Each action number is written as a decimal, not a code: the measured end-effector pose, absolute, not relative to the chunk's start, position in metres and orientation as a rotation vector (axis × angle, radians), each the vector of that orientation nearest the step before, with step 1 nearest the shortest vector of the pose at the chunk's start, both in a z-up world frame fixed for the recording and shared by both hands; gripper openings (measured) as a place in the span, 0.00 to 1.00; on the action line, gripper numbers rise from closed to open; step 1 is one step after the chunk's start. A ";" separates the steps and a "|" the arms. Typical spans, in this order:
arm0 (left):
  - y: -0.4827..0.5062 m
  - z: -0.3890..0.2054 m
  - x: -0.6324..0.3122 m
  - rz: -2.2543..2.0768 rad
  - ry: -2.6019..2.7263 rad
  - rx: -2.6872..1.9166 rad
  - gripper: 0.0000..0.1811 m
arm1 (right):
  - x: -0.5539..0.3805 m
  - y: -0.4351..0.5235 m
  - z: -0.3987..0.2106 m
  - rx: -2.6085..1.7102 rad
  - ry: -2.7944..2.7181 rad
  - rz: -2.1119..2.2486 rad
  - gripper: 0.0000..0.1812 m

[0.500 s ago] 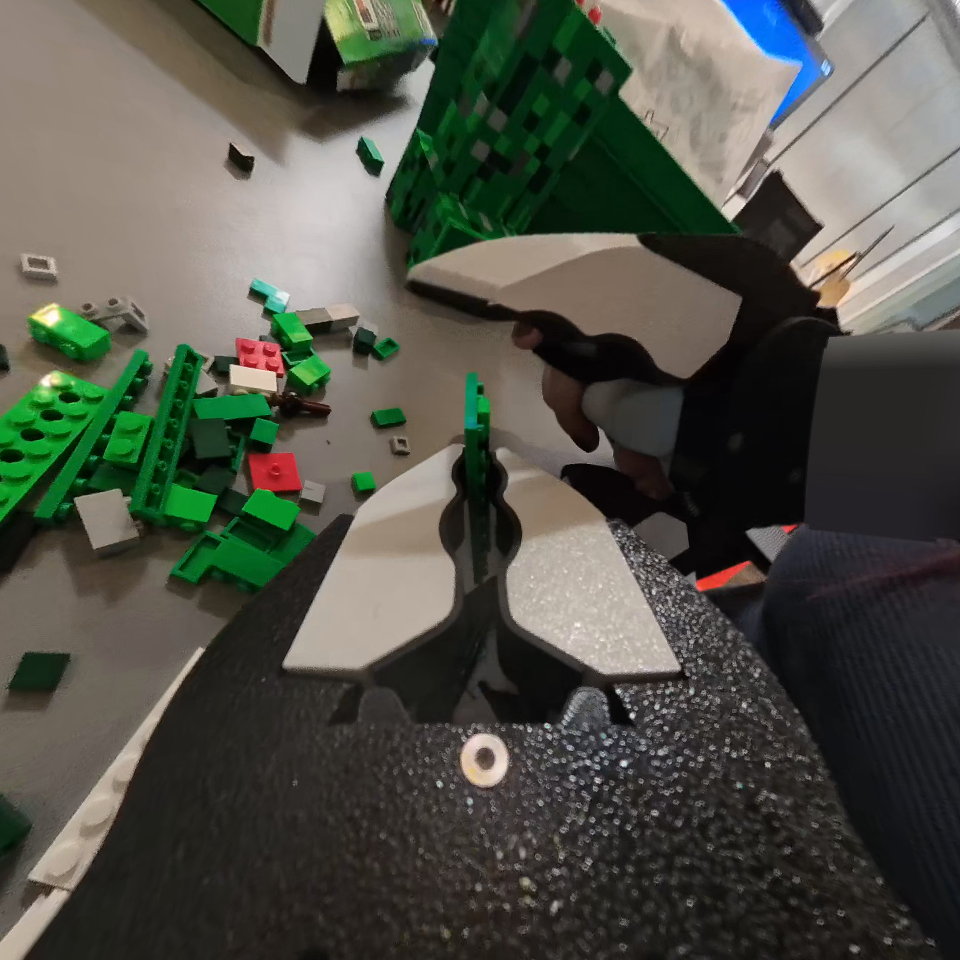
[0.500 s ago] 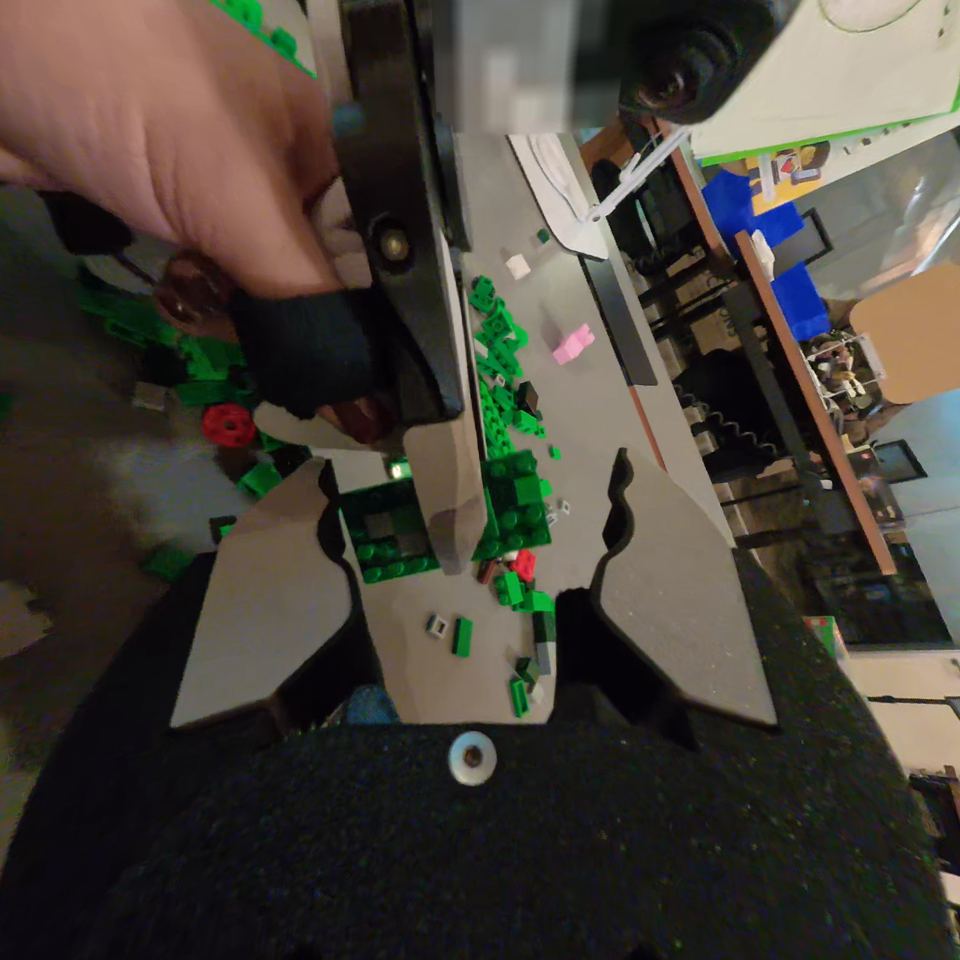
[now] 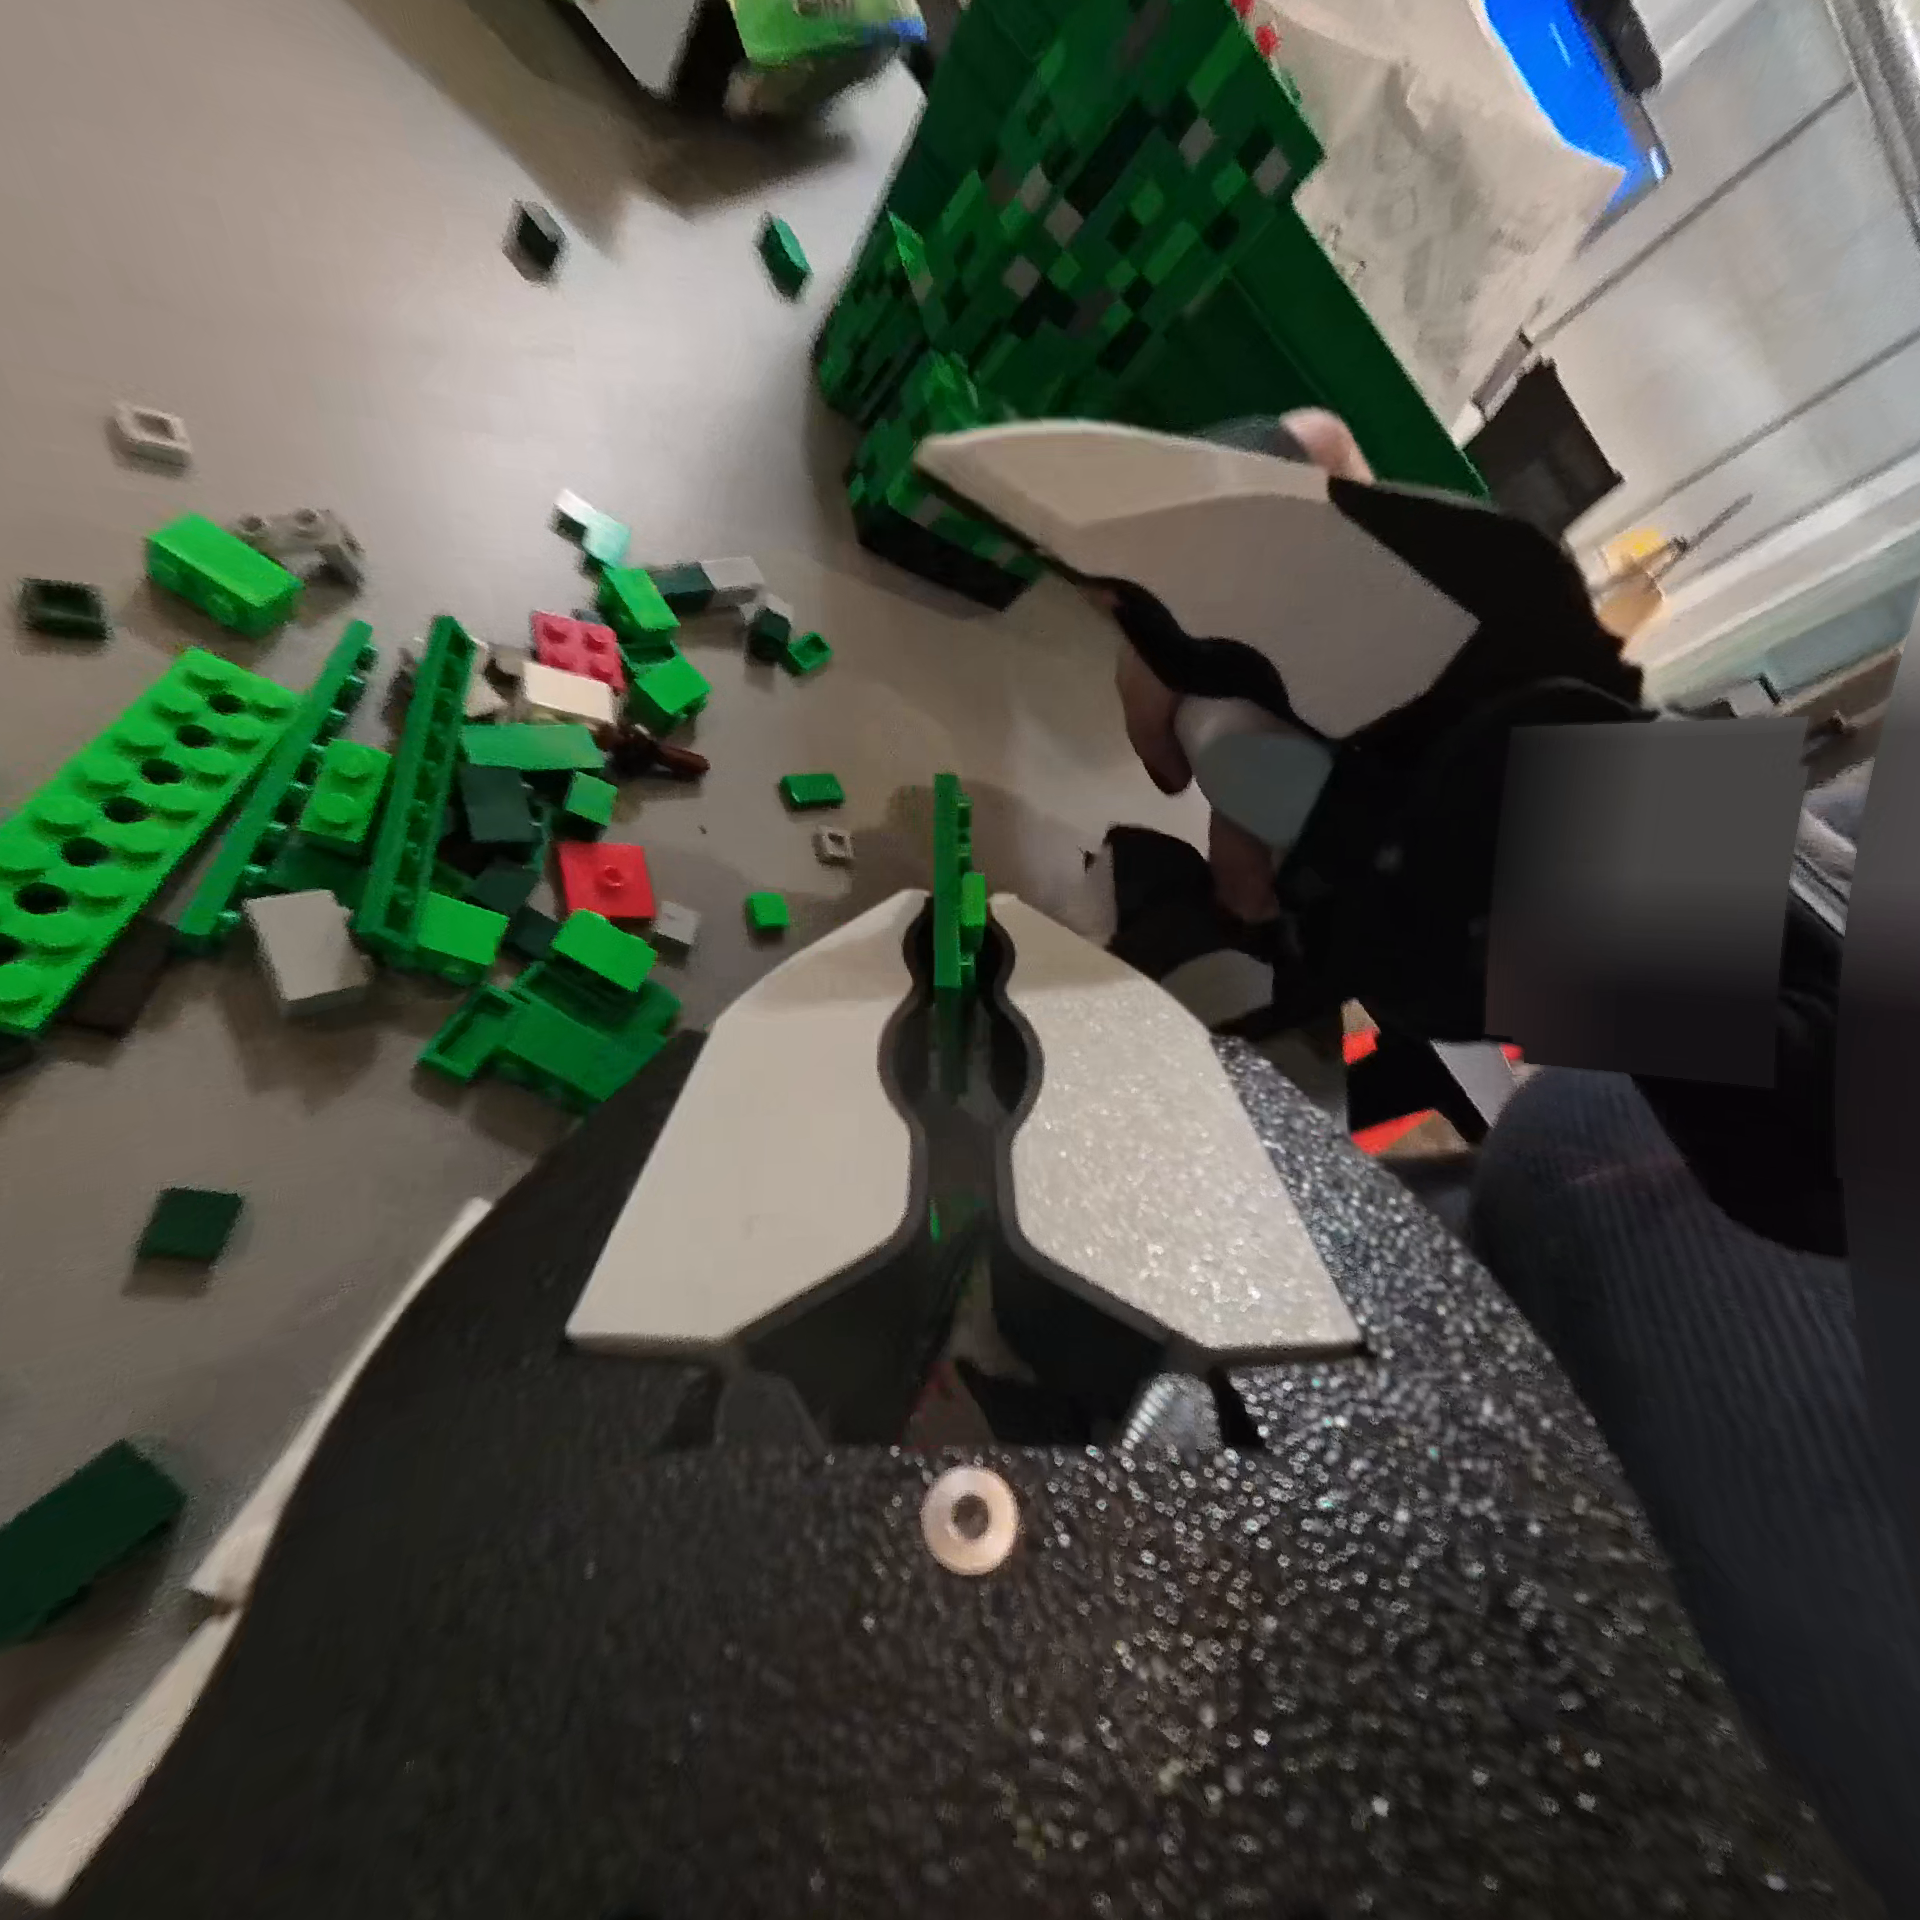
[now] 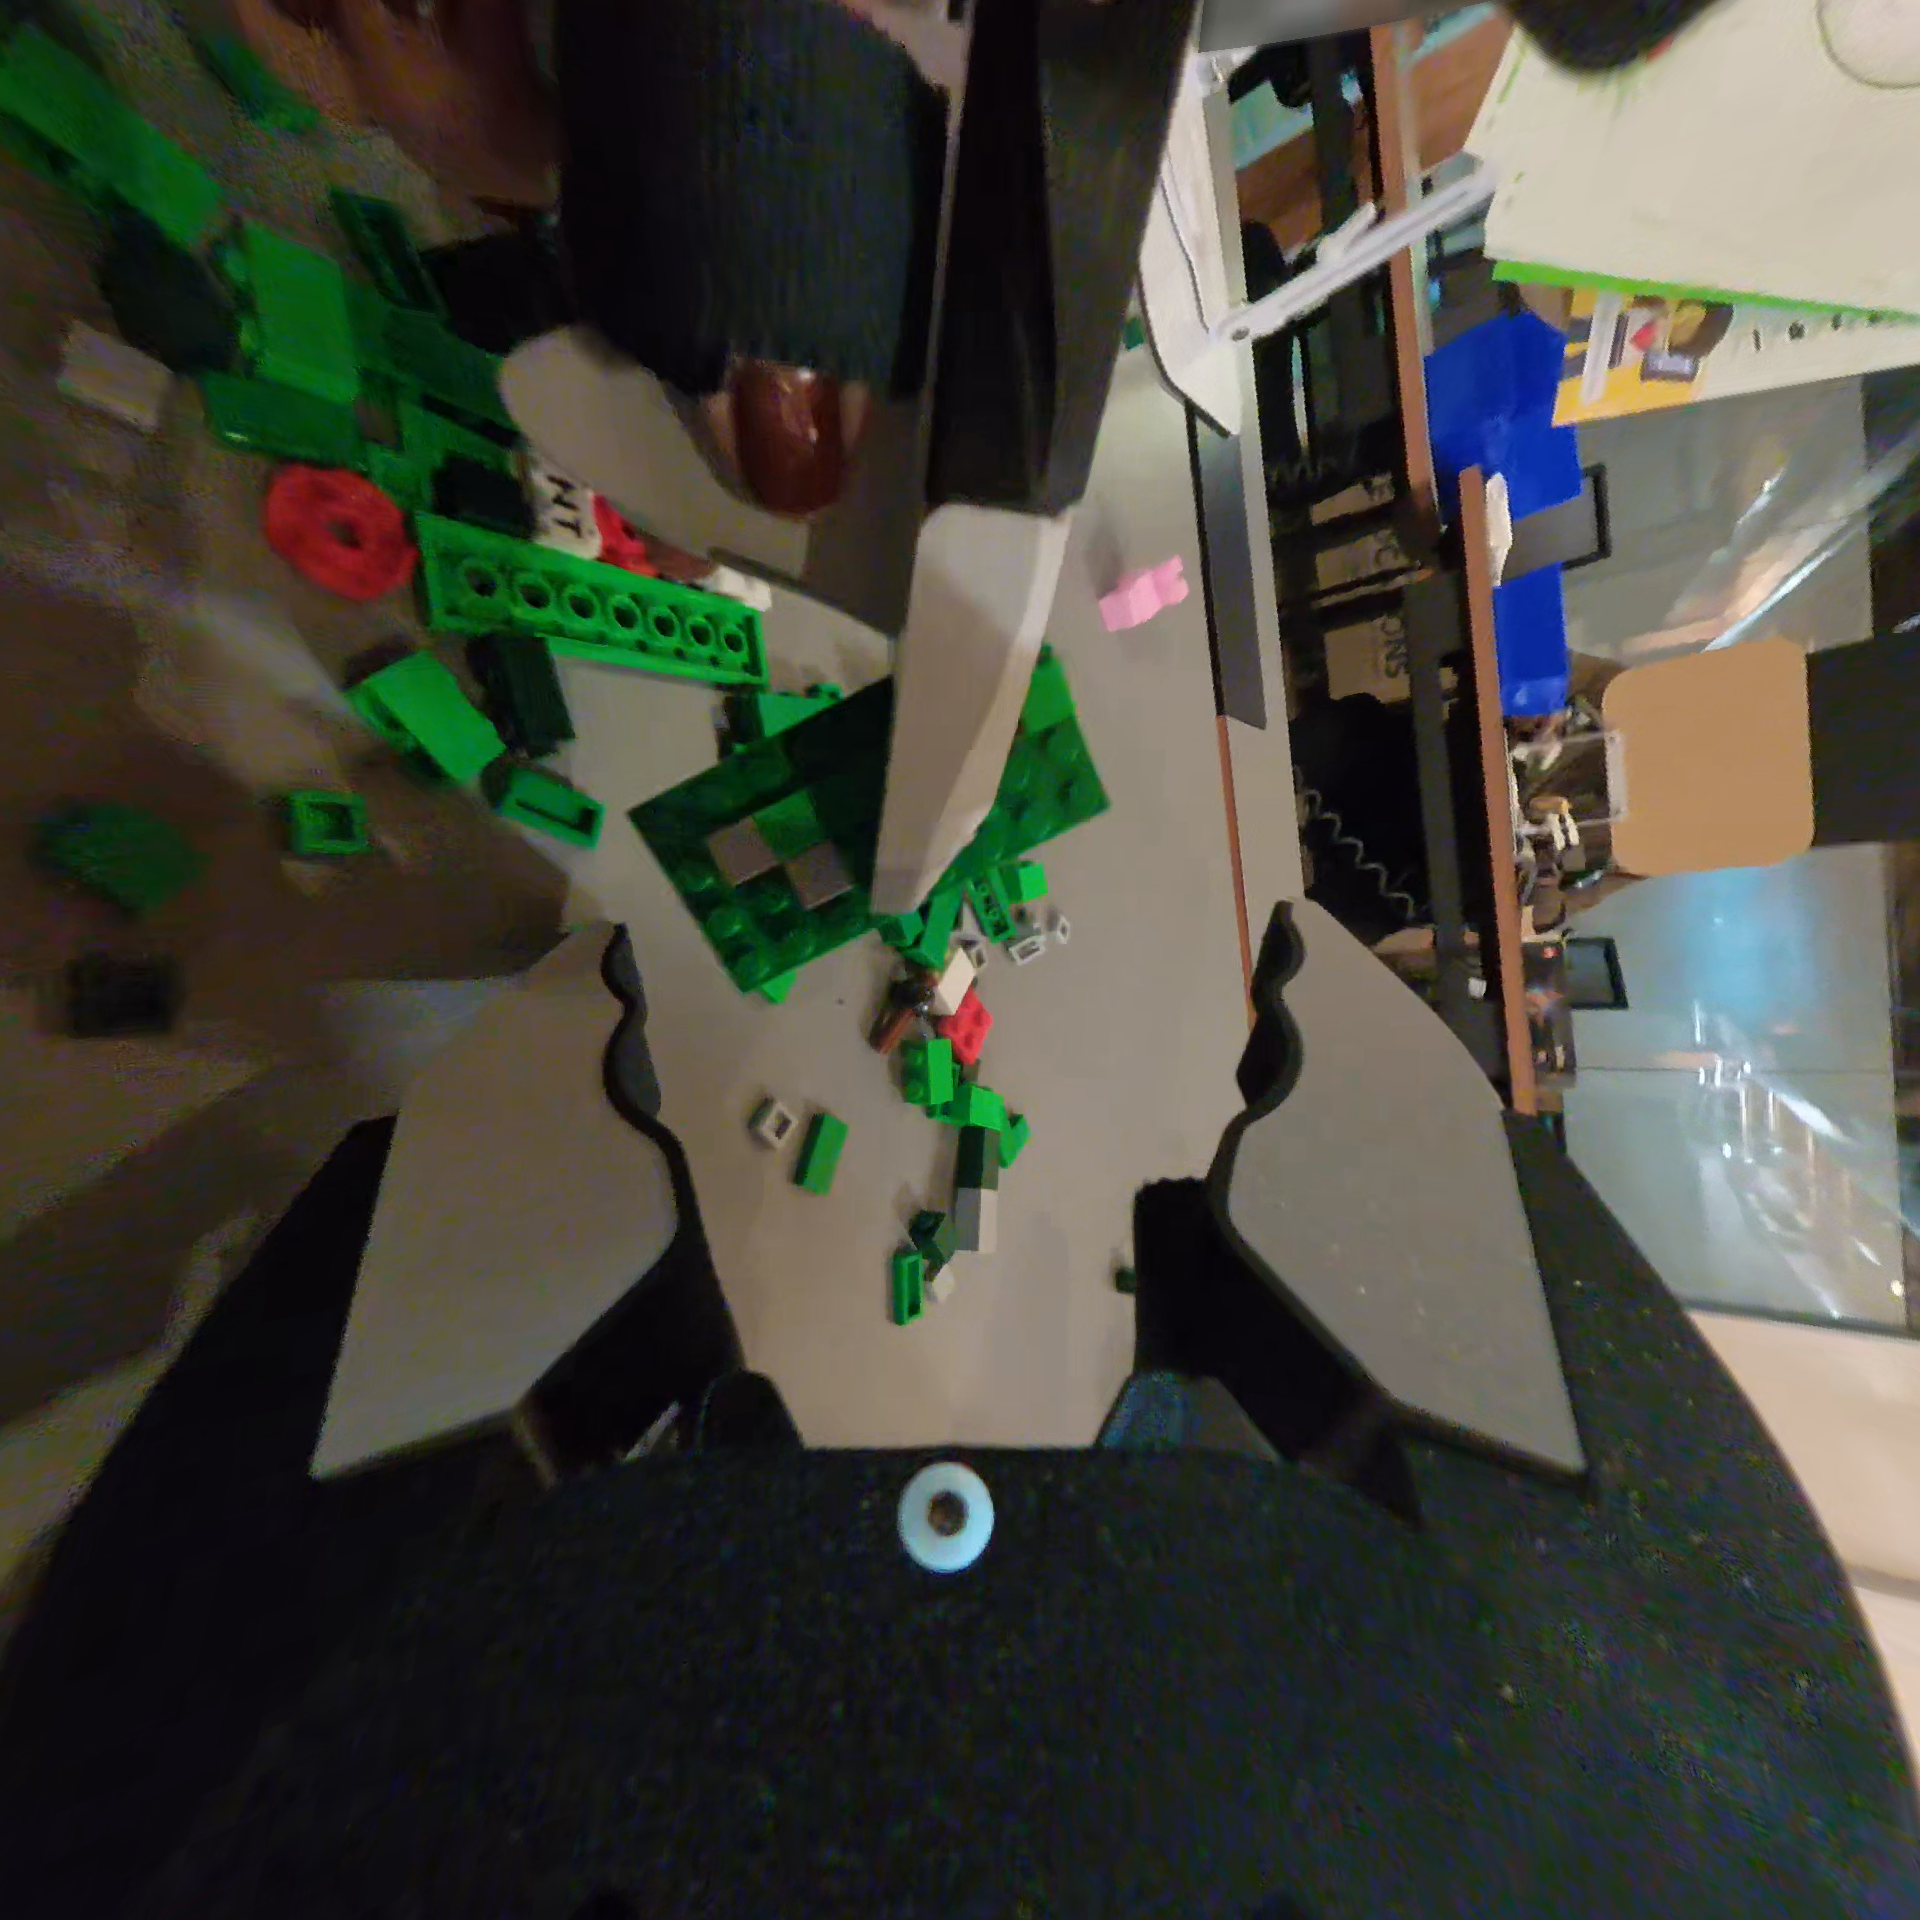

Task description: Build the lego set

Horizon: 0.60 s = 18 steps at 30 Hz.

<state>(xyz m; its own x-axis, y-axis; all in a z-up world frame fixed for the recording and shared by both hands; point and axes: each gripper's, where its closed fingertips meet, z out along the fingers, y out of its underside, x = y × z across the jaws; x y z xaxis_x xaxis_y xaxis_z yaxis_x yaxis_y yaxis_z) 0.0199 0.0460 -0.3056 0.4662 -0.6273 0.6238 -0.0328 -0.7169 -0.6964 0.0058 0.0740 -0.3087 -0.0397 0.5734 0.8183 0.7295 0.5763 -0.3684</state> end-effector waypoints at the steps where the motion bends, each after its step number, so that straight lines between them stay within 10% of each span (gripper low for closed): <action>1: 0.041 -0.307 0.023 -1.268 0.574 -2.118 0.03 | 0.004 0.071 -0.309 -1.063 -1.737 -0.171 0.61; 18: 0.035 -0.276 0.033 -1.423 0.634 -1.881 0.09 | -0.011 0.061 -0.293 -1.152 -1.612 0.146 0.45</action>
